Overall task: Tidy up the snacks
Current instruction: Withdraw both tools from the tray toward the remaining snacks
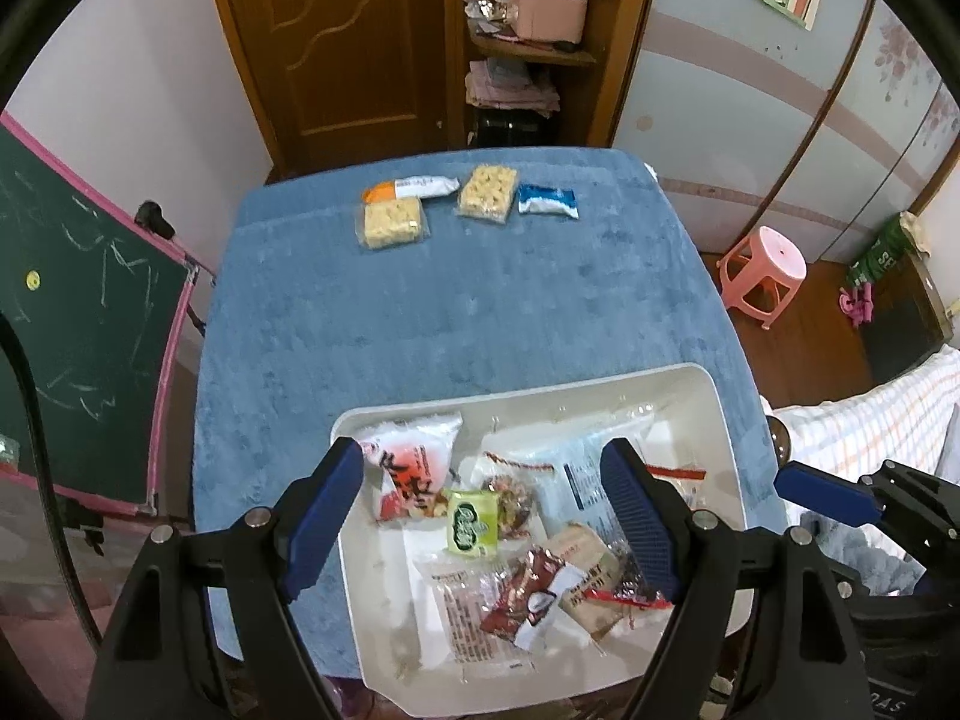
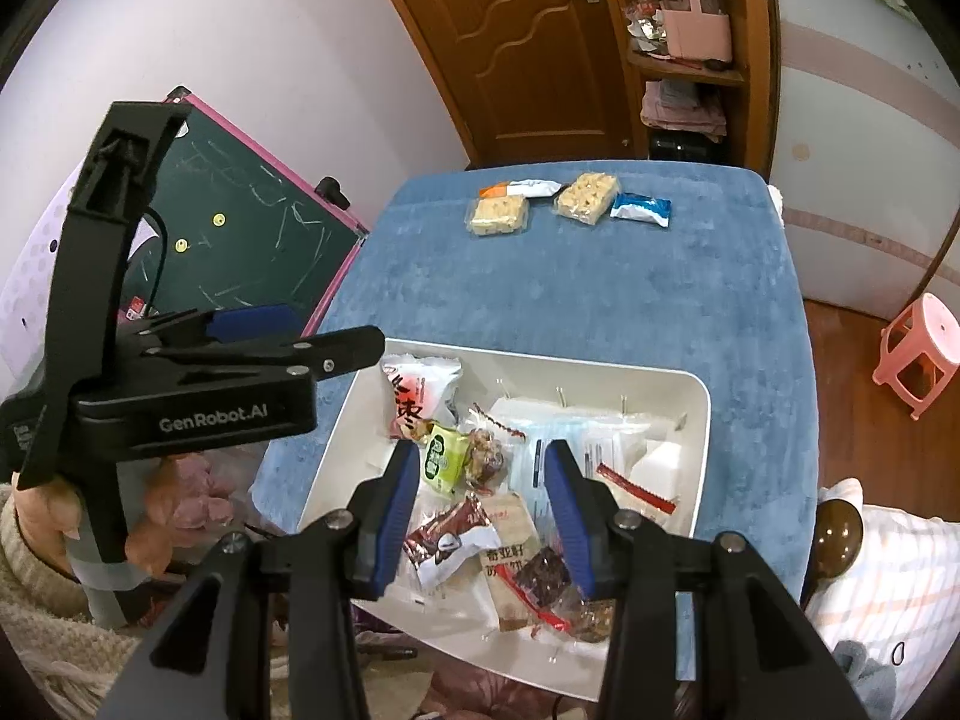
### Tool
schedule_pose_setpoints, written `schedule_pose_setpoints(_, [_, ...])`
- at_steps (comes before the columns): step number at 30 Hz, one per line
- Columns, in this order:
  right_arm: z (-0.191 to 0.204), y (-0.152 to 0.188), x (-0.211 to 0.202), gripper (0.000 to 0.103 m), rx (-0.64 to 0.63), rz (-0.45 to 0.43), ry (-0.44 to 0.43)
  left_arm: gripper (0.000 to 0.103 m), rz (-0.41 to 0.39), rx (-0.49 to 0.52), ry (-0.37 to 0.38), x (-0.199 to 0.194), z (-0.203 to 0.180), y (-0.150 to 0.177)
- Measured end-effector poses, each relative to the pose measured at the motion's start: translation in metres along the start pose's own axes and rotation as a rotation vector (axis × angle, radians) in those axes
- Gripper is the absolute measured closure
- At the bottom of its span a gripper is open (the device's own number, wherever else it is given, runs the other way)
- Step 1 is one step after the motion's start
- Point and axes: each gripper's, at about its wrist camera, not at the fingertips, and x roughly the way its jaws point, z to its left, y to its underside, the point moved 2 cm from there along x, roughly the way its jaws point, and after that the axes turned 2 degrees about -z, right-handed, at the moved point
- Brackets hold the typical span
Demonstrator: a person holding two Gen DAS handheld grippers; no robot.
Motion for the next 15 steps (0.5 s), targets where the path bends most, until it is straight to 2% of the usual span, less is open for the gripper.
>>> schedule_pose_setpoints(15, [-0.009,-0.049,0.001,0.059,-0.011,-0.056,0.045,0.023,-0.117,0.042,-0.035,-0.016,0.013,-0.060])
